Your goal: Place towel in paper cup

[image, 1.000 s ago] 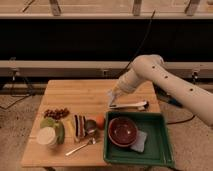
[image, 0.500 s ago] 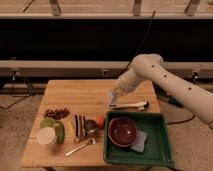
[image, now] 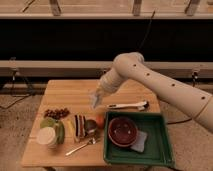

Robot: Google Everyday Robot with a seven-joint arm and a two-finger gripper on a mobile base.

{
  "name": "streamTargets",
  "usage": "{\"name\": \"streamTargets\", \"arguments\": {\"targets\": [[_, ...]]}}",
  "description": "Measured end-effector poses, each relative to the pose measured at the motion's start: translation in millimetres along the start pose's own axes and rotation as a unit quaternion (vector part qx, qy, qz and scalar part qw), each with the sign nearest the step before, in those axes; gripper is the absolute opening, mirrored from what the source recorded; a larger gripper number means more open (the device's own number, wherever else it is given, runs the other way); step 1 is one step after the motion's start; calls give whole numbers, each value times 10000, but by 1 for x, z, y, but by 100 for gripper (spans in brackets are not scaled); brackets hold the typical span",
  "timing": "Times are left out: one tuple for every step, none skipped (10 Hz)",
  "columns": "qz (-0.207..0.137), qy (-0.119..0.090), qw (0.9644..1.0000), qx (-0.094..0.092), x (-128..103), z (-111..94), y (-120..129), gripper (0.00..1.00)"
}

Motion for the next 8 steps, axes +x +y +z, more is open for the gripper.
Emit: {"name": "streamTargets", "arguments": {"targets": [[-284,-109,9995,69,-25,5,-24,0],[-525,-209,9983,127,-46,9,-41,0],[-787,-347,9961,181,-73,13,-58,0],[-953,-440,9942,210,-90,15,-66,0],[-1224,-606,9903,249,-118,17,-77,0],[-1426,-745,9866,265,-138,20,-85,0],[-1593,-865,9831,269,-155,23,-91,0],[-1812,-1032,9777,264,-175,27,-100,0]]}}
